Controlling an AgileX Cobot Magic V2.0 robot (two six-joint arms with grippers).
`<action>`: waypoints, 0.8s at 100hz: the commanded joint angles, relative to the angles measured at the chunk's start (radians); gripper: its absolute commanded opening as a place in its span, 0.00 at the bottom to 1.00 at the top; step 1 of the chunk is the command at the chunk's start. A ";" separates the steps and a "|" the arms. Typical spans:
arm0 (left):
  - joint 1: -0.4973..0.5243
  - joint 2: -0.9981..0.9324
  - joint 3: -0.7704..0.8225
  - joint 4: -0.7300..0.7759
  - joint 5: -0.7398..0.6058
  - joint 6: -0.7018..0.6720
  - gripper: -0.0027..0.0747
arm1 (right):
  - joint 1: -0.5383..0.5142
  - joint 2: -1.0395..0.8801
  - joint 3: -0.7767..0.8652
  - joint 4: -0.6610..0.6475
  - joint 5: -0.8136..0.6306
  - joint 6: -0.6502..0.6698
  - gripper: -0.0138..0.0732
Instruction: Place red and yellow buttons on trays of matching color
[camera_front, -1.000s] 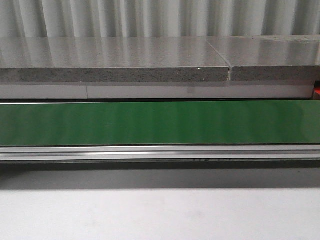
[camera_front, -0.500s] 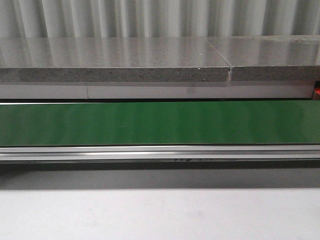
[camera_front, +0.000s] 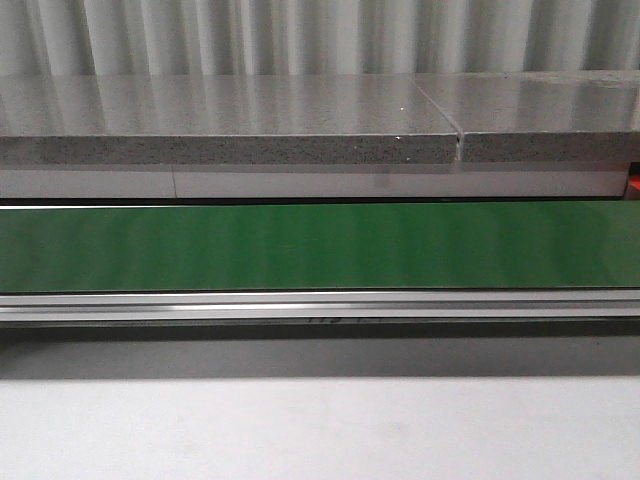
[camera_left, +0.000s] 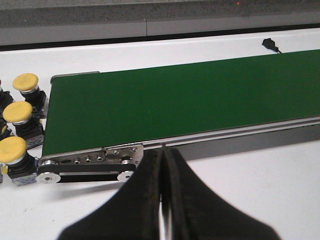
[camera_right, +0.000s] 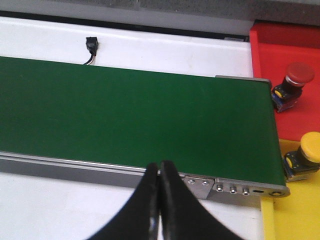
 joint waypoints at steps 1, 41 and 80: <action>-0.006 0.010 -0.025 -0.013 -0.096 0.001 0.01 | -0.001 -0.079 0.019 -0.003 -0.064 -0.012 0.08; -0.006 0.029 -0.025 0.005 -0.106 0.001 0.01 | -0.001 -0.299 0.090 0.005 -0.026 -0.012 0.08; 0.014 0.312 -0.193 0.194 -0.053 -0.244 0.01 | -0.001 -0.299 0.090 0.013 0.023 -0.012 0.08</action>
